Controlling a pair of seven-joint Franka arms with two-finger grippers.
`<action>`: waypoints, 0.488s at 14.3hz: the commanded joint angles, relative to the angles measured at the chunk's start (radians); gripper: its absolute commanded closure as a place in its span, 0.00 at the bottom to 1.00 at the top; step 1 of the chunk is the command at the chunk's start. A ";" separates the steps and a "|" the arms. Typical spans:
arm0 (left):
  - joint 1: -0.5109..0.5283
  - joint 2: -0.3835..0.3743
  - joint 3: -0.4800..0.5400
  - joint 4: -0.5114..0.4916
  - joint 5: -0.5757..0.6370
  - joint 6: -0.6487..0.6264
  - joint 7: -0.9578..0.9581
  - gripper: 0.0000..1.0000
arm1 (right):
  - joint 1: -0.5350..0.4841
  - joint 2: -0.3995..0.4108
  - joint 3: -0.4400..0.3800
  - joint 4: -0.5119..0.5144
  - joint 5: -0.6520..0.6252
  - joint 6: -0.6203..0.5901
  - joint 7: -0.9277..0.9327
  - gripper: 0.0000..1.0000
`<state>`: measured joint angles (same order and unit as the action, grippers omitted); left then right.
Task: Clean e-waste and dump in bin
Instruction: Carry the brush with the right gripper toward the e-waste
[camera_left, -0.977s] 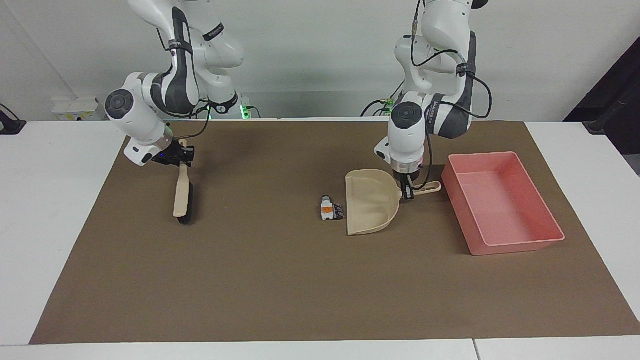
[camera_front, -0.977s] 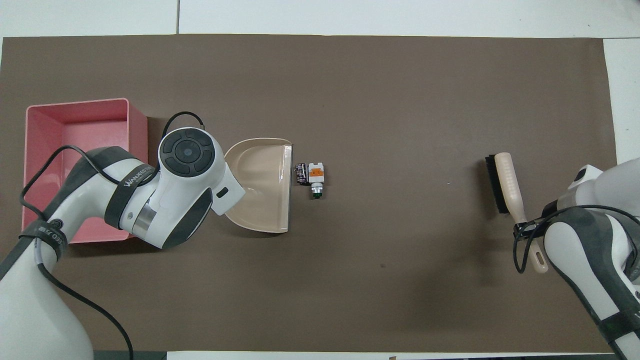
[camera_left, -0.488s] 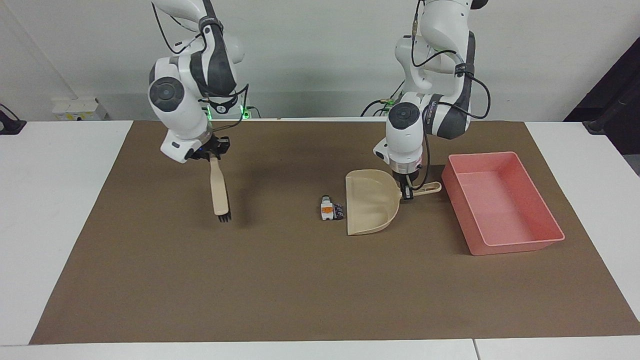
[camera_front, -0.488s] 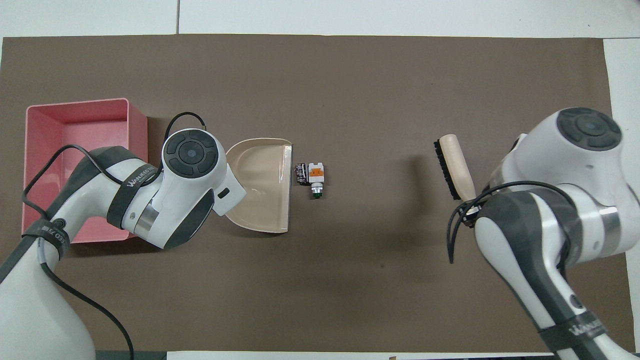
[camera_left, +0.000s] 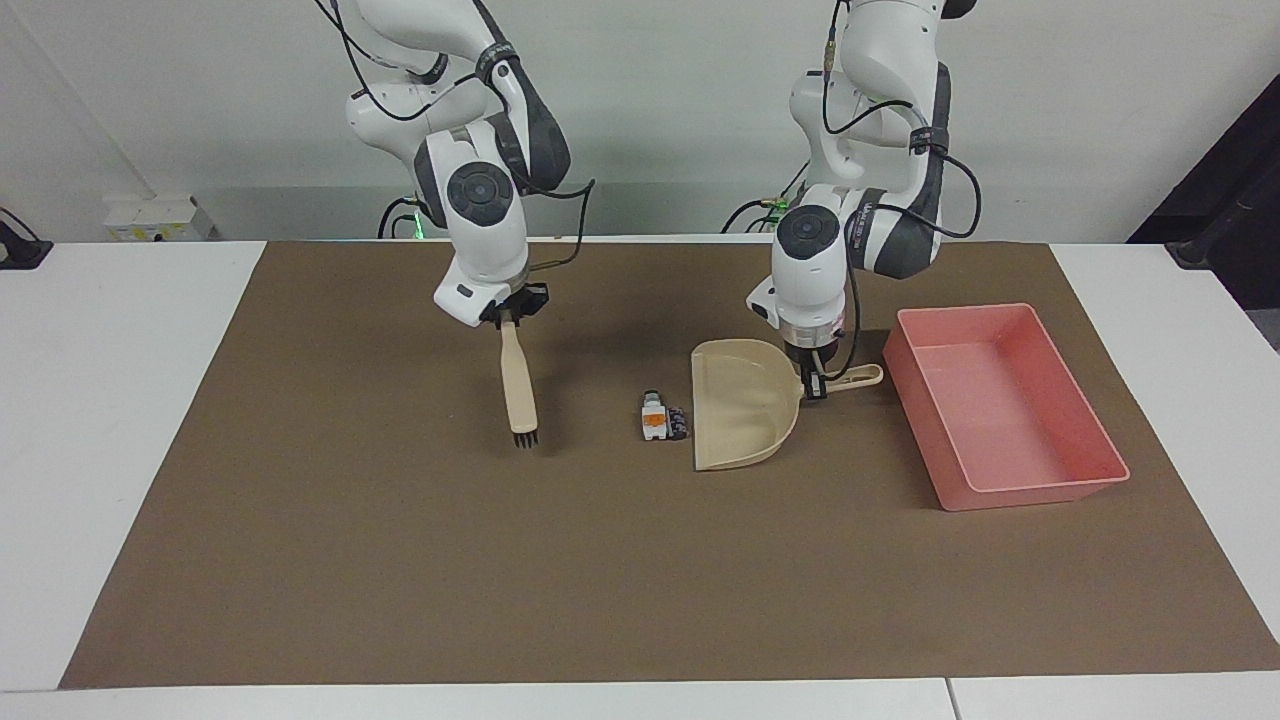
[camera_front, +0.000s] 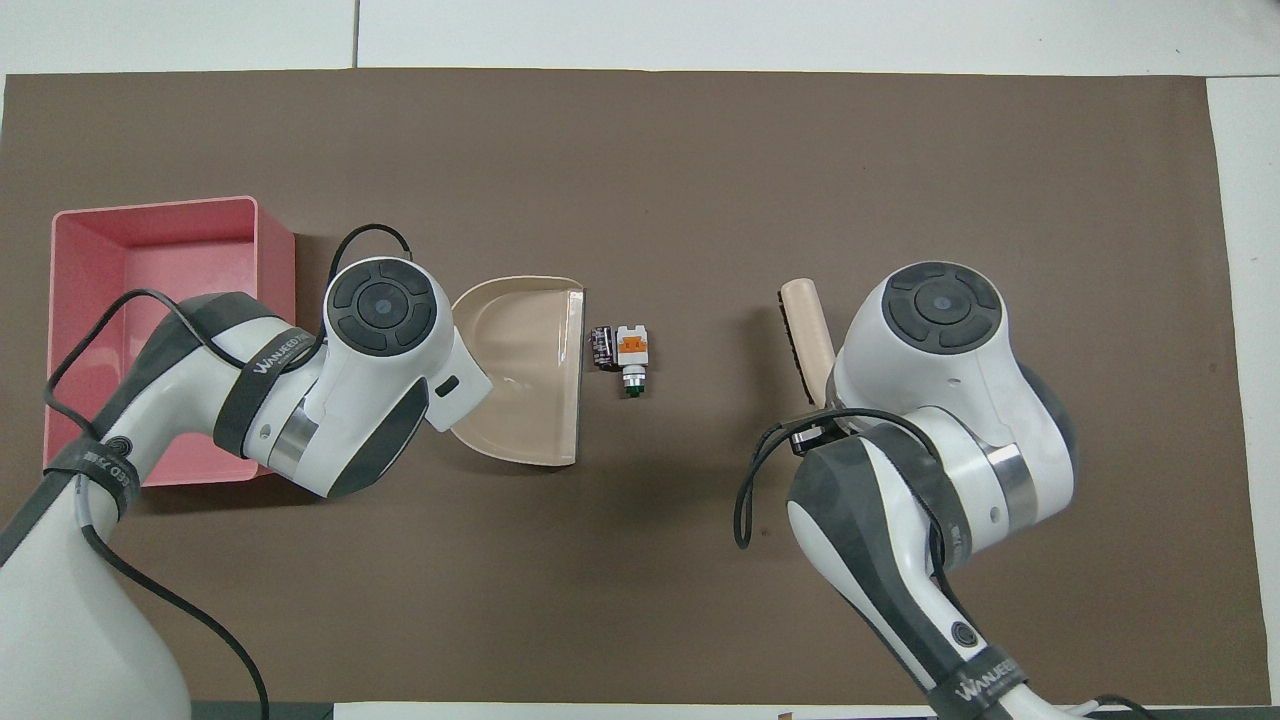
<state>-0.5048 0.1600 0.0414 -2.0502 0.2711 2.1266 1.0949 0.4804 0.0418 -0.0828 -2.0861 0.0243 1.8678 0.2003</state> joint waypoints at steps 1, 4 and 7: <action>-0.017 0.006 0.009 -0.001 0.025 -0.017 -0.021 1.00 | 0.023 0.064 -0.003 0.026 0.039 0.043 0.043 1.00; -0.014 0.006 0.009 -0.001 0.025 -0.014 -0.021 1.00 | 0.087 0.125 -0.003 0.084 0.093 0.045 0.120 1.00; -0.014 0.006 0.009 -0.002 0.025 -0.011 -0.021 1.00 | 0.115 0.139 -0.003 0.087 0.109 0.048 0.125 1.00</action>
<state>-0.5049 0.1600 0.0415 -2.0502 0.2711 2.1261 1.0945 0.5906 0.1661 -0.0826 -2.0227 0.1137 1.9251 0.3163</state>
